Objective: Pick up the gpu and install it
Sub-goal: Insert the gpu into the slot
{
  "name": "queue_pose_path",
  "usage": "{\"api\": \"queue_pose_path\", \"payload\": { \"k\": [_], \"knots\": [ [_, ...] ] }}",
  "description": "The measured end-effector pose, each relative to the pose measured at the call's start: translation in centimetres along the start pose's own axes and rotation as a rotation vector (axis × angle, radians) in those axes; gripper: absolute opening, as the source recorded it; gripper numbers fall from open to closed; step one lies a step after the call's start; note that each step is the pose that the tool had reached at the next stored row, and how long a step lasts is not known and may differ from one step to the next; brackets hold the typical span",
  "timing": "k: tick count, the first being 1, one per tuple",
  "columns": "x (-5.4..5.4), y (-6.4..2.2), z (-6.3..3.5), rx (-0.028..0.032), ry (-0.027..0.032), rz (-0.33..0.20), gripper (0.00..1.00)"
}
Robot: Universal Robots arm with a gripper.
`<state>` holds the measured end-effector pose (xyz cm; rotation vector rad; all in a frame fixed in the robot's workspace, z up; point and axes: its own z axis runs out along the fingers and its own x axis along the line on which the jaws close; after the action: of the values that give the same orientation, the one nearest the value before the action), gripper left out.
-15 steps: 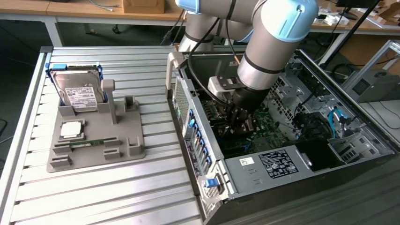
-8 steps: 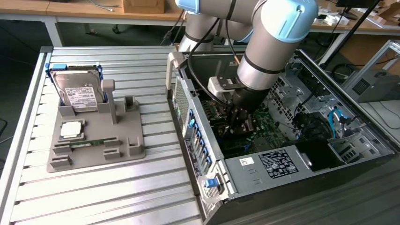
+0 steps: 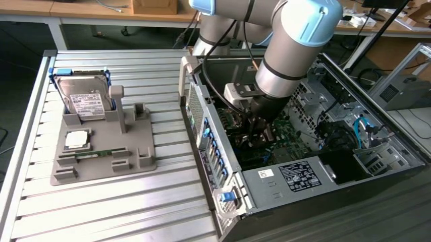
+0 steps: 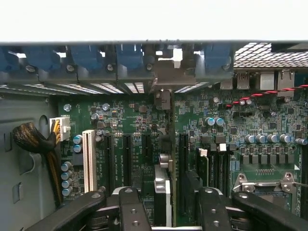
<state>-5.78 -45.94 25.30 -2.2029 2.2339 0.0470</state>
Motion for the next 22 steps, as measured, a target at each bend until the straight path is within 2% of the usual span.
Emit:
{"api": "queue_pose_path", "payload": {
  "k": [3,8,12,15,22],
  "knots": [
    [0.0,0.00,-0.24,-0.0001,0.0002,0.000,0.47],
    [0.0,0.11,-1.91,0.0015,0.0001,0.000,0.47],
    [0.0,0.59,-2.58,0.0073,0.0001,0.000,0.47],
    [0.0,1.25,-2.78,0.0155,-0.0001,0.000,0.47],
    [0.0,1.38,-2.79,0.0158,-0.0001,0.000,0.47]
  ]
}}
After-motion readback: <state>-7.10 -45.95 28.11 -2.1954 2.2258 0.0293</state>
